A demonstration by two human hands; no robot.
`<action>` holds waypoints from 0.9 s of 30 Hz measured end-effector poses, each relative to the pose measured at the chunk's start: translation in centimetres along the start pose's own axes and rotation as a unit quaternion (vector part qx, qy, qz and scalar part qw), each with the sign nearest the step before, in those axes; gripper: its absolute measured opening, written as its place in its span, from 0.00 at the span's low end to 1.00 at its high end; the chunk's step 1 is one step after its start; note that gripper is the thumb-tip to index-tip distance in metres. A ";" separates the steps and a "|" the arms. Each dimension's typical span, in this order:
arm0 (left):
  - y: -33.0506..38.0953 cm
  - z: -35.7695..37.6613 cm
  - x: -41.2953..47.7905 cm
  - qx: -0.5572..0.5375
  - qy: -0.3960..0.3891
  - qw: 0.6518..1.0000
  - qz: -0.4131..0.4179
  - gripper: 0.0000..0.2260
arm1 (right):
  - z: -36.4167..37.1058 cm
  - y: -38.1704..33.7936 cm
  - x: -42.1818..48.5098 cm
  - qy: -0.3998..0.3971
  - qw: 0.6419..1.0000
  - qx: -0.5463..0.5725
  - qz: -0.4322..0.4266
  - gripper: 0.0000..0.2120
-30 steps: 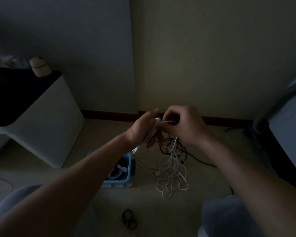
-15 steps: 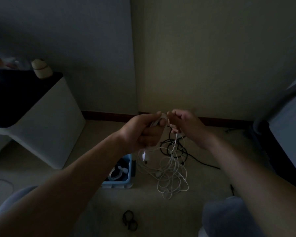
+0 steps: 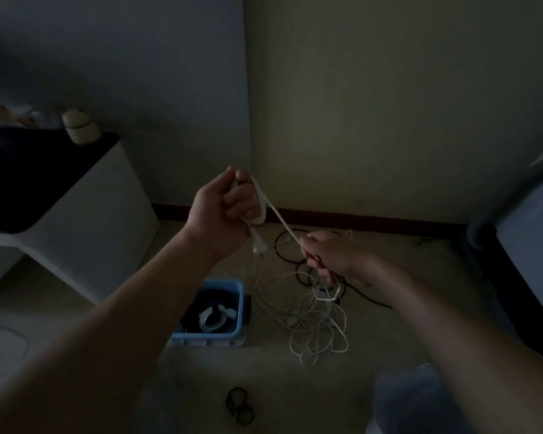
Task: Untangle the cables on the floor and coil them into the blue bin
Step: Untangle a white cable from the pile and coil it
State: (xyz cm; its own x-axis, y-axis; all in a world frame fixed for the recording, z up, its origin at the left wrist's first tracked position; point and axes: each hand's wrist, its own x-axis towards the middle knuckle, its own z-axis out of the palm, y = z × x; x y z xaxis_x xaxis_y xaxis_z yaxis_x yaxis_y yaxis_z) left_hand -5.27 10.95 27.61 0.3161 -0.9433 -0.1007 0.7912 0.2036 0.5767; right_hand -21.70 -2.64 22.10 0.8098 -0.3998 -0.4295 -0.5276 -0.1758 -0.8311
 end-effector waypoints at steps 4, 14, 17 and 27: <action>0.1 -0.3 0.0 -0.005 0.074 0.997 0.026 0.16 | 0.8 -0.3 -0.3 -0.013 0.997 -0.053 -0.055 0.08; -1.4 0.6 0.1 0.118 0.120 0.985 0.033 0.20 | 2.3 -2.1 -1.6 -0.008 0.983 -0.102 -0.154 0.08; -2.2 0.8 0.2 0.201 0.124 0.972 0.022 0.20 | 2.2 -2.8 -2.0 0.034 0.979 -0.099 -0.176 0.09; -3.9 1.5 0.7 0.339 0.076 0.937 -0.027 0.25 | -0.7 -3.8 -3.2 -0.001 0.986 0.032 -0.164 0.15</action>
State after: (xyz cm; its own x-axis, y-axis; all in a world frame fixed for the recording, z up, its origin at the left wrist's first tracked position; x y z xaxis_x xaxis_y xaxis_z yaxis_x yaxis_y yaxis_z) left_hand -8.94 9.08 26.50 0.3960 -0.8891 -0.2293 0.3104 -0.1054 0.9448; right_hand -22.47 -1.37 26.87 0.9348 -0.3286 -0.1345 -0.2196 -0.2375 -0.9462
